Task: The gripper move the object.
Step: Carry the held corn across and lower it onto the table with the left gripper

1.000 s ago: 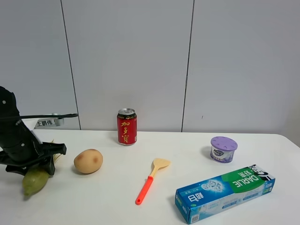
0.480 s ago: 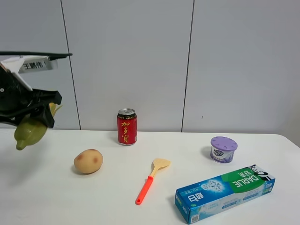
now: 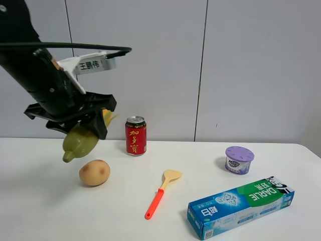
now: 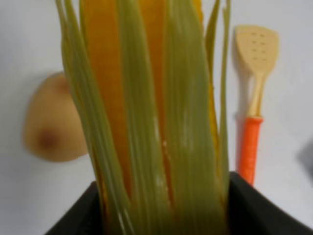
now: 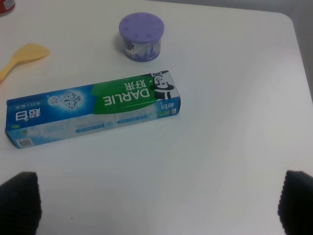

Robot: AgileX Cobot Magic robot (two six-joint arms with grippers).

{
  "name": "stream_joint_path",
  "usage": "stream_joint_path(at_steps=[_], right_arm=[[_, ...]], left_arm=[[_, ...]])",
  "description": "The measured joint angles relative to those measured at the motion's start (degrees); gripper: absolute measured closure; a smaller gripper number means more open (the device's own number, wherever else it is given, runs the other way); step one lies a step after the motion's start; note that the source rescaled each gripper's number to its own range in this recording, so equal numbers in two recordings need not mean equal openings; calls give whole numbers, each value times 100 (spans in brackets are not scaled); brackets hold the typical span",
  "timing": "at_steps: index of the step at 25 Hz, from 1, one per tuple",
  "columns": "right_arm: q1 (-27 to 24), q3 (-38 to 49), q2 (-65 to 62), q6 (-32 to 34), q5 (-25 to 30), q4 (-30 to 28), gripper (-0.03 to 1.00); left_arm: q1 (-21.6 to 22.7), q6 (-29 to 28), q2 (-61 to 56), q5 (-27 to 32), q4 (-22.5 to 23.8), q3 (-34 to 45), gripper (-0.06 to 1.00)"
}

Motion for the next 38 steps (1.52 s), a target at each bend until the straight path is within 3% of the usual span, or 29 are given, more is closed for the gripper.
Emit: stream_joint_path(at_steps=[5,19,29,38], right_arm=[[0,0,0,0,0,0,-3],[0,0,0,0,0,0,-3],[0,0,0,0,-5,0,-3],[0,0,0,0,-5,0,-3]], left_arm=[[-267,0,775,-6,-6,-416,91],[-272,92,1902,-461,-12,-505,91],[-272,282,2562,-298,-12,-1124,91],[-272,295,2905,-214,-29,-1233,91]])
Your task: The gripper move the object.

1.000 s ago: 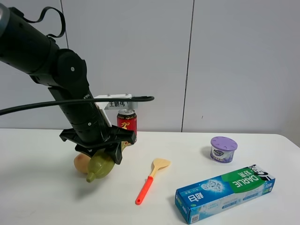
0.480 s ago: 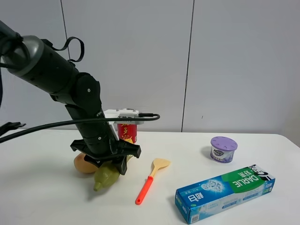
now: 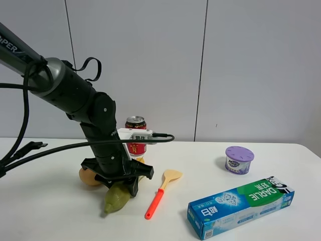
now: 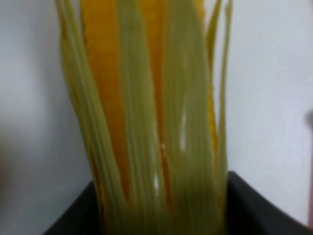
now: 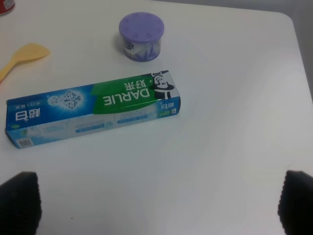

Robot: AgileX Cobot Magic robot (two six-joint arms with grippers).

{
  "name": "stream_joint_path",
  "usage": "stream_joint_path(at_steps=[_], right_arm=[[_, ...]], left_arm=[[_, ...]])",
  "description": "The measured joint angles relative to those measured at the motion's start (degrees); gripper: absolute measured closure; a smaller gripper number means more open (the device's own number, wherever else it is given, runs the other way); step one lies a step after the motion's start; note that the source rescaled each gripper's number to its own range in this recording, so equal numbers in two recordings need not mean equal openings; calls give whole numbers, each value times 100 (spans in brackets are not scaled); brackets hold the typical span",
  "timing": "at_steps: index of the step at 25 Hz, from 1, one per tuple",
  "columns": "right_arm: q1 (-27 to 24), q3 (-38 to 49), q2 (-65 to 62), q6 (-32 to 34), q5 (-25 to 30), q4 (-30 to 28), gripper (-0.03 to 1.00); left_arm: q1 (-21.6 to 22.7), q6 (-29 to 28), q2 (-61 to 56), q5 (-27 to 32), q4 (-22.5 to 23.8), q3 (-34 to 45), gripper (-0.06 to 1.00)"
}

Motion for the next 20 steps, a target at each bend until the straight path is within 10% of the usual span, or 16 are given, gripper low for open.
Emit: stream_joint_path(at_steps=[10,15,20], right_arm=[[0,0,0,0,0,0,-3],[0,0,0,0,0,0,-3],[0,0,0,0,0,0,-3]], left_arm=[[0,200,21,-6,-19,-14,90],[0,272,27,-6,-81,-14,10],[0,241,11,-6,-99,-25,-4]])
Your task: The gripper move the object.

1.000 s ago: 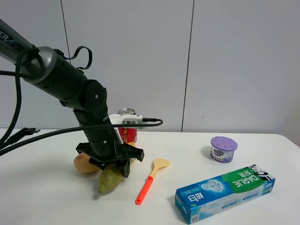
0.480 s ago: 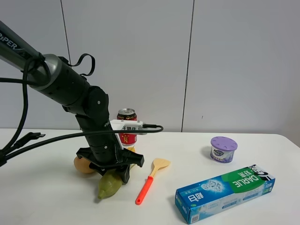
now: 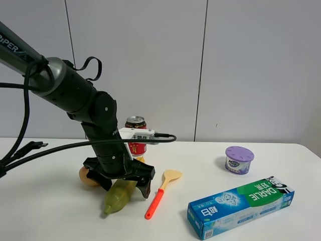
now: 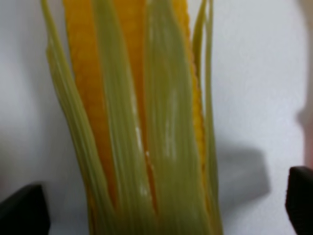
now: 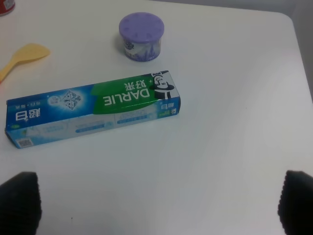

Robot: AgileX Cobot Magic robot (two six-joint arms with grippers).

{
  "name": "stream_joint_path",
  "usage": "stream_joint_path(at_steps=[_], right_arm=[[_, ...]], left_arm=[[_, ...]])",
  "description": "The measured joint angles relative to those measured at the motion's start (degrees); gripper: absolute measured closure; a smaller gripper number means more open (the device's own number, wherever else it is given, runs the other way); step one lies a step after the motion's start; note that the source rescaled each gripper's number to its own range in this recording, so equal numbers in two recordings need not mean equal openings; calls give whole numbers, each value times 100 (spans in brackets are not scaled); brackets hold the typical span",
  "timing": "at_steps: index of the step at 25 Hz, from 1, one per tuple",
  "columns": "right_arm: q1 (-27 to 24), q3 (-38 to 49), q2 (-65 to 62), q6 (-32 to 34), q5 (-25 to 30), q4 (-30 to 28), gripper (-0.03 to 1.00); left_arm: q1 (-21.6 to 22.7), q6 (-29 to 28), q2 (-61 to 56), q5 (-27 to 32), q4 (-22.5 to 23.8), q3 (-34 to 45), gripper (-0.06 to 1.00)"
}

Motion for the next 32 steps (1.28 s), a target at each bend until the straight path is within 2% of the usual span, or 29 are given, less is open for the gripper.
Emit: stream_joint_path(at_steps=[4,10,17,21,26,32], right_arm=[[0,0,0,0,0,0,-3],[0,0,0,0,0,0,-3],[0,0,0,0,0,0,-3],[0,0,0,0,0,0,-3],[0,0,0,0,0,0,-3],[0,0,0,0,0,0,-3]], left_arm=[[0,-41,-127,187,-6,0,-4],[-49,-65,-901,977,-178,-170,-5],[-86,32,-2113,1027,-129,-213,-5],[-52,60,-2496,962,291,-213,-5],[536,60,-2714,920,686,-213,-5],[1686,93,-3049,866,962,-213,-5]])
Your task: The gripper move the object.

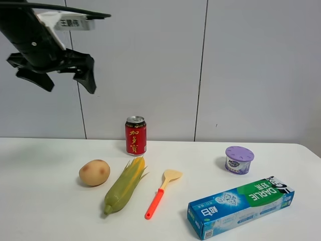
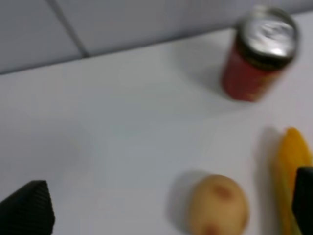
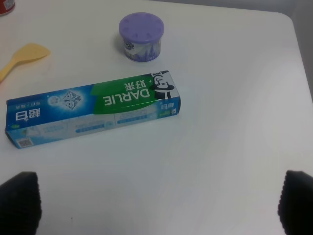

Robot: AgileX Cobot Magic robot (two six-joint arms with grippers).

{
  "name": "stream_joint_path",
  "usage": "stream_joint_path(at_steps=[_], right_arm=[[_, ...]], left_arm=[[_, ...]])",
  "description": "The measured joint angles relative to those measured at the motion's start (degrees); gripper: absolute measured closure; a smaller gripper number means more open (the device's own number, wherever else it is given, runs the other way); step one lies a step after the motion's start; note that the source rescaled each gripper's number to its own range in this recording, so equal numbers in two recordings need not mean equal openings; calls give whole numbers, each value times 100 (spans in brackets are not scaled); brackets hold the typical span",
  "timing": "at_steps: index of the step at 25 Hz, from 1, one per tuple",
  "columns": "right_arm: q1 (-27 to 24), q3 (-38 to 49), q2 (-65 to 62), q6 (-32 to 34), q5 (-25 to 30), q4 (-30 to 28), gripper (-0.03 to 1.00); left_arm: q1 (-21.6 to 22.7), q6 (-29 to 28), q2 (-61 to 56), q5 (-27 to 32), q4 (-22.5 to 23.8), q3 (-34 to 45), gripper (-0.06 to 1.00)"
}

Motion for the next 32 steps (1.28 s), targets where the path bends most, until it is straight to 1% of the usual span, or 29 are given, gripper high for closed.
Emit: stream_joint_path(at_steps=[4,8,11,14,17,18,19,25,29,32], right_arm=[[0,0,0,0,0,0,-3],[0,0,0,0,0,0,-3],[0,0,0,0,0,0,-3],[0,0,0,0,0,0,-3],[0,0,0,0,0,0,-3],[0,0,0,0,0,0,-3],[0,0,0,0,0,0,-3],[0,0,0,0,0,0,-3],[0,0,0,0,0,0,-3],[0,0,0,0,0,0,-3]], left_arm=[[671,110,-462,122,59,0,-5],[1162,224,-1107,623,72,0,-5],[1368,369,-1655,1231,92,0,-5],[1448,458,-2299,1749,87,140,-5],[1448,535,-3043,1881,87,588,-5],[1448,535,-3043,1881,87,588,-5],[1448,540,-3611,1908,59,991,-5],[1448,489,-5541,1997,-328,2488,-6],[1448,413,-6784,2025,-407,3410,-6],[1448,400,-7763,2036,-671,3926,-6]])
